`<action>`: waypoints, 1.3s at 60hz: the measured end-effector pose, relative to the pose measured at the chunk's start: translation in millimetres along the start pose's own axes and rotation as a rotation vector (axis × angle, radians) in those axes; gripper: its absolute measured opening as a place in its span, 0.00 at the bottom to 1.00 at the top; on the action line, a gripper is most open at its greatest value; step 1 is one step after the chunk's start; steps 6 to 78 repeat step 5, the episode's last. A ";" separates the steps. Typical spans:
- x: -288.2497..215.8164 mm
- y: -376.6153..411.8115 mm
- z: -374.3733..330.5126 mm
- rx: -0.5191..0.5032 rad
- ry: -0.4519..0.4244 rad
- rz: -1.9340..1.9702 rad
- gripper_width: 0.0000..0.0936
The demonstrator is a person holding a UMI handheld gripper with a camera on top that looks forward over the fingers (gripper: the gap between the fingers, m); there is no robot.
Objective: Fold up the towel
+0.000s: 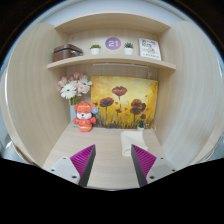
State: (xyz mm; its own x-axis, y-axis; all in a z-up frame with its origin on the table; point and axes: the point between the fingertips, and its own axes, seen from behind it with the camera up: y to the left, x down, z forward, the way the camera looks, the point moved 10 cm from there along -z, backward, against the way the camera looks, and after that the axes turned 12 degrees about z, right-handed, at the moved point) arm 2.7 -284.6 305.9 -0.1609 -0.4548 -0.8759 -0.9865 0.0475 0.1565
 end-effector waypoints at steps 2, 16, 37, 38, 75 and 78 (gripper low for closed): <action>2.2 0.3 -1.4 0.000 0.000 0.001 0.75; 5.5 0.6 -3.1 0.001 0.006 0.001 0.75; 5.5 0.6 -3.1 0.001 0.006 0.001 0.75; 5.5 0.6 -3.1 0.001 0.006 0.001 0.75; 5.5 0.6 -3.1 0.001 0.006 0.001 0.75; 5.5 0.6 -3.1 0.001 0.006 0.001 0.75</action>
